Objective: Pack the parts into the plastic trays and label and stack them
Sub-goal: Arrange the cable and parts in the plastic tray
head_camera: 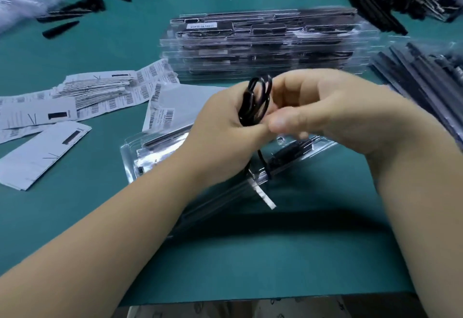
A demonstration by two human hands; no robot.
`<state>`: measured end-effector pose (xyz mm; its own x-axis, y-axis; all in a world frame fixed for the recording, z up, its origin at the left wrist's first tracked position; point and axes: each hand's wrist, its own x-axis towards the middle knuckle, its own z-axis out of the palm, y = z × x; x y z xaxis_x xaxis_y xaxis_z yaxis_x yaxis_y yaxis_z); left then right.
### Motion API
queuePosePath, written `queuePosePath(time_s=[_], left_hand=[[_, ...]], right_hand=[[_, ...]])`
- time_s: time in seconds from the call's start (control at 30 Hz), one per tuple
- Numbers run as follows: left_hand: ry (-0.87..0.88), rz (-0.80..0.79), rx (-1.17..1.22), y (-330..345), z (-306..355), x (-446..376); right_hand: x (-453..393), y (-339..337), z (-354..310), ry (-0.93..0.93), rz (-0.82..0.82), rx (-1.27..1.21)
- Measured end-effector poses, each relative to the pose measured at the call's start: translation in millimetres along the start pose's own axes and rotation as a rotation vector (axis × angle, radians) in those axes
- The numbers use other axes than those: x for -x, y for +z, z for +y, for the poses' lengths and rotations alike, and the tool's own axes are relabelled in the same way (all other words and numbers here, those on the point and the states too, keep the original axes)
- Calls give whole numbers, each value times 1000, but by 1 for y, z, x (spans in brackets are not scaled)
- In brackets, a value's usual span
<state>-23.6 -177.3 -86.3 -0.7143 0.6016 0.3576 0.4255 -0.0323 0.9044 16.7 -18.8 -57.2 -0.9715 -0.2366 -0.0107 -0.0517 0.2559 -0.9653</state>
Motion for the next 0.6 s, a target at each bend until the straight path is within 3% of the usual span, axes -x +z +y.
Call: queuePosePath(time_s=[0.23,0.4,0.53,0.6], left_hand=[[-178,129,131,-1,2,-1],[-305,173,237,-3,1,-6],[-257,178,-11,-2,-2,-7],[-238,123,-26,-1,-1,-6]], right_hand=[[1,9,-1,232,-141,245],[-4,21,0,119,-16,228],[-2,19,-5,46,39,383],[1,17,-6,30,40,429]])
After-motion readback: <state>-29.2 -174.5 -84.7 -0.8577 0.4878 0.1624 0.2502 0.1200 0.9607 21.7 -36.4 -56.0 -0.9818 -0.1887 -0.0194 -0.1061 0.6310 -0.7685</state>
